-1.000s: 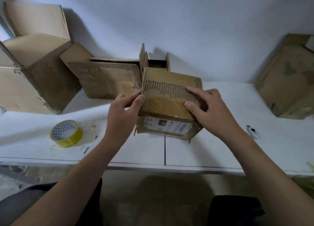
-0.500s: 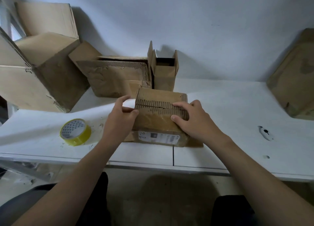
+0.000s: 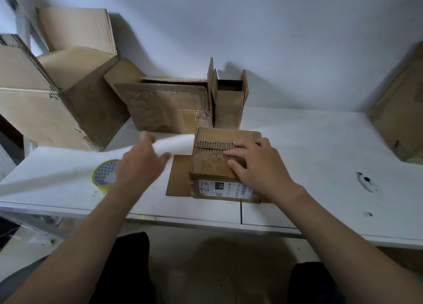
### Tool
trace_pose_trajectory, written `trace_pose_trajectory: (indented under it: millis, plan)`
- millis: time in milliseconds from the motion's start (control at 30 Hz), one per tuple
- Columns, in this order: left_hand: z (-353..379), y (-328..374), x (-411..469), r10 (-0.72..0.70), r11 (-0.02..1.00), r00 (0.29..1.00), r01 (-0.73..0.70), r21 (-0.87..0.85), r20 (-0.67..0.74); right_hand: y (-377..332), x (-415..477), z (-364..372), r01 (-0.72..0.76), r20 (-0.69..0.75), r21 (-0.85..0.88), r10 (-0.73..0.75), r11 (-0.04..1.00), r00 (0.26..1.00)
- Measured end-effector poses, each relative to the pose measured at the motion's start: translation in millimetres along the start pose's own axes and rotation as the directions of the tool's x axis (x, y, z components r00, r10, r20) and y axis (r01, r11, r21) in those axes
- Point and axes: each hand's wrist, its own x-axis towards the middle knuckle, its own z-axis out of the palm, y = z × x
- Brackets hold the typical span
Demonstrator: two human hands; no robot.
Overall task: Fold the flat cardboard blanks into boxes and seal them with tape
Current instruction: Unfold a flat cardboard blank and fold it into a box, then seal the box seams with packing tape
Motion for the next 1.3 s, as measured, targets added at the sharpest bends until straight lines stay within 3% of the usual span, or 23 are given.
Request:
trace_pose_trajectory:
  millis: [100,167,233,433,567,667,767,867,1033,1133,1233,1300]
  plan:
    - [-8,-51,10,-0.212,0.901,0.974,0.164,0.401,0.079,-3,0,1,-0.027,-0.038,-0.021,0.026,0.999,0.999]
    - [-1,-71,12,-0.273,0.858,0.942,0.148,0.492,0.193,-8,1,3,-0.023,-0.079,-0.085,0.017,0.996,0.997]
    - [4,-79,9,-0.241,0.877,0.934,0.094,0.471,0.263,-13,2,4,-0.026,-0.098,-0.119,0.015,0.993,0.995]
    - [-11,-54,9,-0.078,0.968,0.978,0.027,0.25,0.196,-14,3,4,-0.027,-0.048,0.039,0.029,0.999,0.998]
    - [-40,1,9,0.074,0.972,0.996,-0.059,-0.227,0.057,-8,5,-3,-0.009,-0.035,0.134,0.014,0.991,0.999]
    - [-54,48,2,0.182,0.753,0.983,-0.119,-0.648,0.032,2,7,-4,-0.04,-0.032,0.286,0.051,0.957,0.998]
    - [-46,81,1,0.247,0.468,0.946,0.074,-0.881,0.211,6,7,-6,-0.1,-0.02,0.405,0.118,0.909,0.993]
    - [-25,97,8,0.269,0.245,0.9,0.281,-0.928,0.344,10,10,-7,-0.095,-0.12,0.477,0.172,0.874,0.978]
    - [3,103,28,0.174,0.034,0.845,0.507,-0.861,0.505,20,25,-13,-0.038,-0.248,0.525,0.195,0.85,0.949]
    - [12,101,32,0.157,0.052,0.83,0.534,-0.844,0.535,19,35,-14,0.044,-0.283,0.474,0.105,0.879,0.953]
    - [15,95,31,0.142,0.161,0.87,0.45,-0.878,0.472,13,41,-16,0.11,-0.295,0.436,0.026,0.893,0.955]
    - [19,95,26,0.136,0.243,0.893,0.389,-0.889,0.428,8,43,-22,0.081,-0.288,0.447,0.058,0.891,0.956]
